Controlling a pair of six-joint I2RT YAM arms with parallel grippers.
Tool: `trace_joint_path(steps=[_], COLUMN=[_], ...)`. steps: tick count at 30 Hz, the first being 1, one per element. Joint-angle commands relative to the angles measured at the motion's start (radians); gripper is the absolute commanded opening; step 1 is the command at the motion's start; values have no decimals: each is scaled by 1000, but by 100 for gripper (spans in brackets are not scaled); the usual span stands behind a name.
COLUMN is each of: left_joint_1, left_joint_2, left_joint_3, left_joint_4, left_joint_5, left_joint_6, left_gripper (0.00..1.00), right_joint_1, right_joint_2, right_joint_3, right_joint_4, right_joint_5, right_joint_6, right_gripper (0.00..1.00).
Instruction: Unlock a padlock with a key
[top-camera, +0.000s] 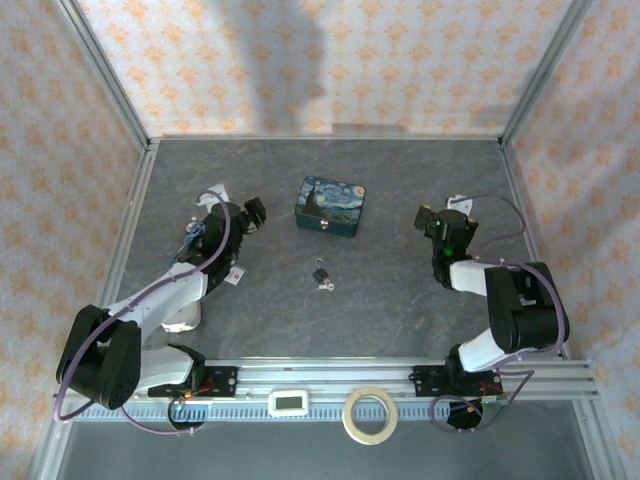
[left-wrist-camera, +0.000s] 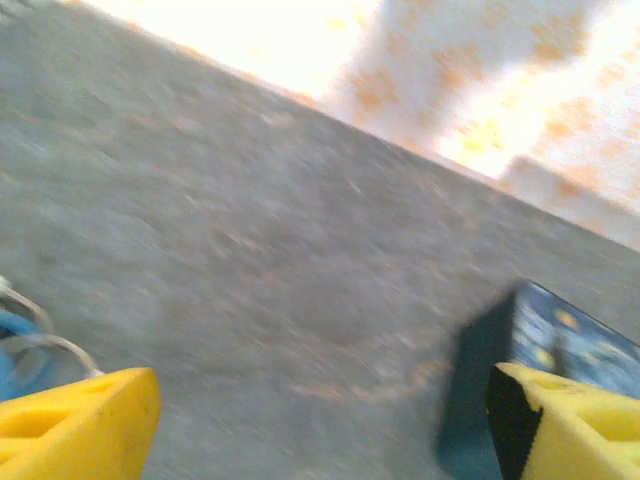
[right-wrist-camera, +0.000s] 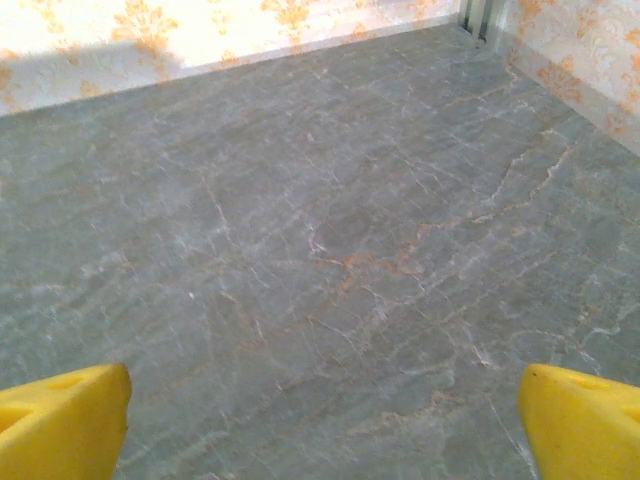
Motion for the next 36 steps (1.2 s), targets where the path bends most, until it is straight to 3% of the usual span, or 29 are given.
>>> trace_joint_path(steps=[1, 6, 7, 9, 11, 15, 18, 20, 25, 32, 36], left_joint_1=[32, 71, 85, 117, 142, 155, 160, 180, 283, 289, 289], left_joint_2=[2, 25, 31, 46, 66, 122, 192, 194, 318, 284, 291], left_joint_3=[-27, -164, -193, -235, -265, -311, -364, -370, -517, -464, -458], left_joint_4=[86, 385, 444, 514, 572, 685, 871, 875, 1277, 1109, 1107], left_joint_5=[-188, -298, -289, -256, -217, -161, -93, -13, 101, 101, 103], left_joint_6=[202, 381, 385, 365, 341, 388, 466, 471, 394, 380, 384], left_gripper=[88, 89, 90, 90, 90, 90, 91, 91, 92, 90, 91], right_joint_1=[-24, -31, -39, -46, -47, -46, -46, -46, -46, -46, -46], right_joint_2=[9, -35, -29, 8, -18, -11, -12, -15, -14, -14, -12], right_joint_3=[-47, -181, -211, -252, -227, -234, -235, -234, -234, -235, -234], right_joint_4=[202, 394, 448, 570, 476, 506, 505, 496, 499, 502, 501], right_joint_5=[-31, -32, -37, -39, -41, -37, -37, -37, -37, -38, -38], right_joint_6=[-42, -28, -19, -16, -12, -16, -18, -16, -16, -16, -16], right_gripper=[96, 95, 100, 100, 100, 100, 100, 100, 100, 100, 100])
